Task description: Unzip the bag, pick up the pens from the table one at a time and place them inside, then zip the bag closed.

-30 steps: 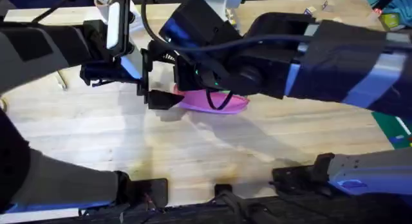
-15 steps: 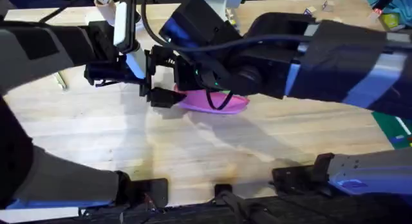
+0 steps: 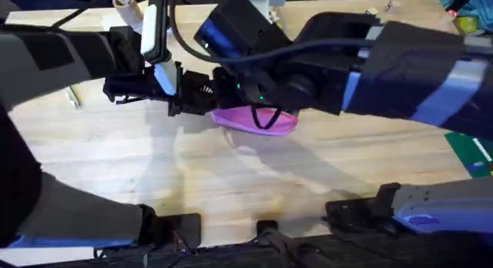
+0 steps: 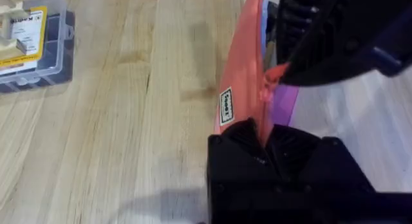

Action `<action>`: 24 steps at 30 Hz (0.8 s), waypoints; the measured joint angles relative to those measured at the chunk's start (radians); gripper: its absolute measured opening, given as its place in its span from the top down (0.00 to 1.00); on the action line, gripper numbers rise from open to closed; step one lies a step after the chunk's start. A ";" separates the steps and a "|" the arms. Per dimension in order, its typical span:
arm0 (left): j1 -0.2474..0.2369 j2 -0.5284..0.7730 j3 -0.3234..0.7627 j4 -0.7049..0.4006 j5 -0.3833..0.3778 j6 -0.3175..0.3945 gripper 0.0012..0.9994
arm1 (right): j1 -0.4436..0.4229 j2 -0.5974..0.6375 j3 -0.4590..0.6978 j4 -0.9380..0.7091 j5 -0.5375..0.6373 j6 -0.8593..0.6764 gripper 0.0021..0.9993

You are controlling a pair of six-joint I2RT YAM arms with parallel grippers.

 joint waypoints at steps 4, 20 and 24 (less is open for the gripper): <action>0.000 0.000 0.000 0.000 -0.010 0.000 0.96 | -0.036 -0.008 0.000 -0.050 -0.003 -0.026 0.97; -0.003 0.000 0.000 0.004 -0.012 0.000 0.96 | -0.284 -0.048 0.000 -0.300 -0.068 -0.051 0.97; -0.003 0.000 0.000 0.004 -0.016 0.000 0.96 | -0.356 -0.052 0.000 -0.340 -0.068 -0.055 0.97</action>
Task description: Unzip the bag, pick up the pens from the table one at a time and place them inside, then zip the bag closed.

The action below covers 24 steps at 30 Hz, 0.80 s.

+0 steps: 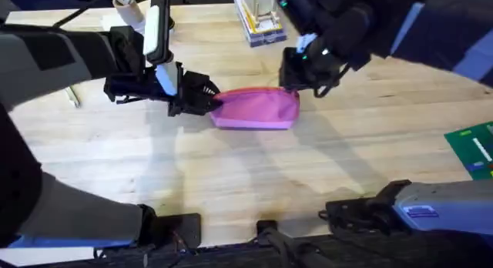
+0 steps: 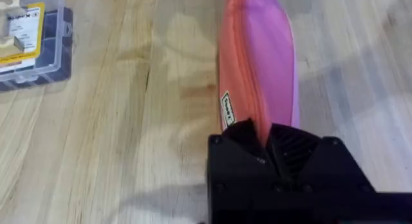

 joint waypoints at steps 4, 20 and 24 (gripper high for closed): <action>-0.002 0.000 0.000 0.000 0.001 0.000 0.96 | -0.098 0.000 0.000 -0.035 -0.006 0.000 0.97; -0.010 0.000 0.000 0.002 0.005 0.000 0.96 | -0.154 0.000 -0.007 -0.054 -0.045 -0.004 0.97; -0.010 0.000 0.000 0.004 0.004 0.000 0.96 | -0.166 0.029 -0.097 0.021 -0.018 -0.004 0.97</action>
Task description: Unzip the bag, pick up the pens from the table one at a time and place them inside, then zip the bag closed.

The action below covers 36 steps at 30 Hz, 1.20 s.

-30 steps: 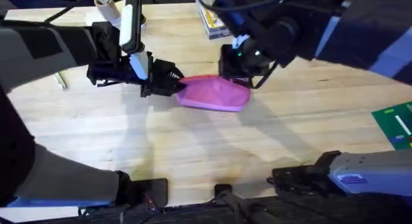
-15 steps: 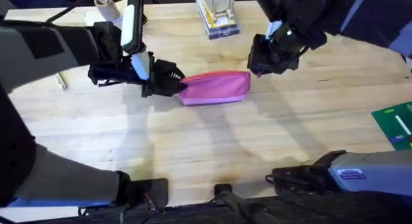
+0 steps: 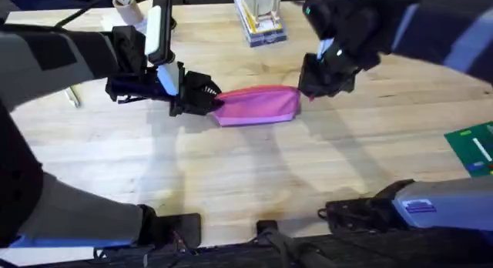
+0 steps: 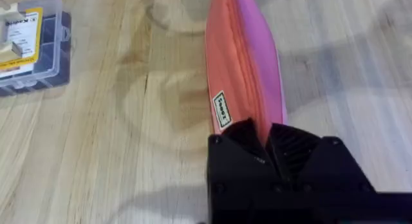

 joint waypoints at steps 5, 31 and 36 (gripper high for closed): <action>-0.003 0.000 0.000 0.000 0.001 0.000 0.96 | -0.007 0.046 -0.103 0.110 0.010 0.005 0.97; 0.000 0.000 0.000 0.015 -0.008 0.000 0.96 | -0.032 -0.141 -0.084 0.094 0.080 -0.149 0.00; 0.000 0.000 0.000 0.015 -0.008 0.000 0.96 | -0.014 -0.236 -0.084 0.089 0.089 -0.193 0.00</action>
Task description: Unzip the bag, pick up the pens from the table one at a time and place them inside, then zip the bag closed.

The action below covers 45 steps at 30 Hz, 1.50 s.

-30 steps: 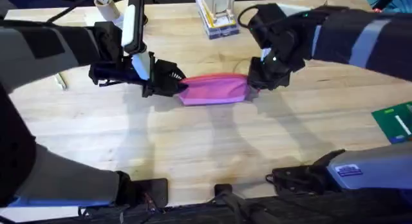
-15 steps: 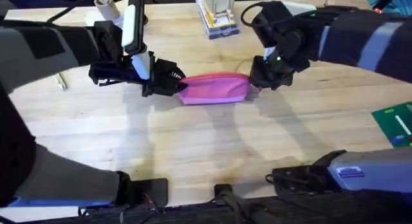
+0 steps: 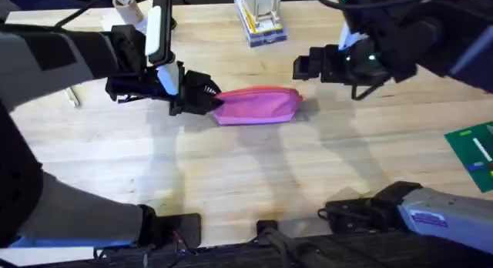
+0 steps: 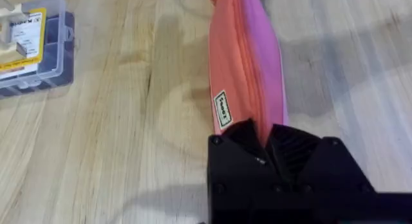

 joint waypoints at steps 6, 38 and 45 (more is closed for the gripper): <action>0.000 0.000 0.000 0.000 0.000 0.000 0.96 | 0.027 -0.094 0.000 -0.033 0.000 -0.020 0.00; 0.014 -0.253 0.070 -0.124 -0.166 -0.220 0.00 | 0.036 -0.247 0.000 -0.120 0.003 -0.222 0.00; 0.014 -0.465 0.071 -0.126 -0.281 -0.471 0.00 | 0.036 -0.368 0.000 -0.123 0.004 -0.237 0.00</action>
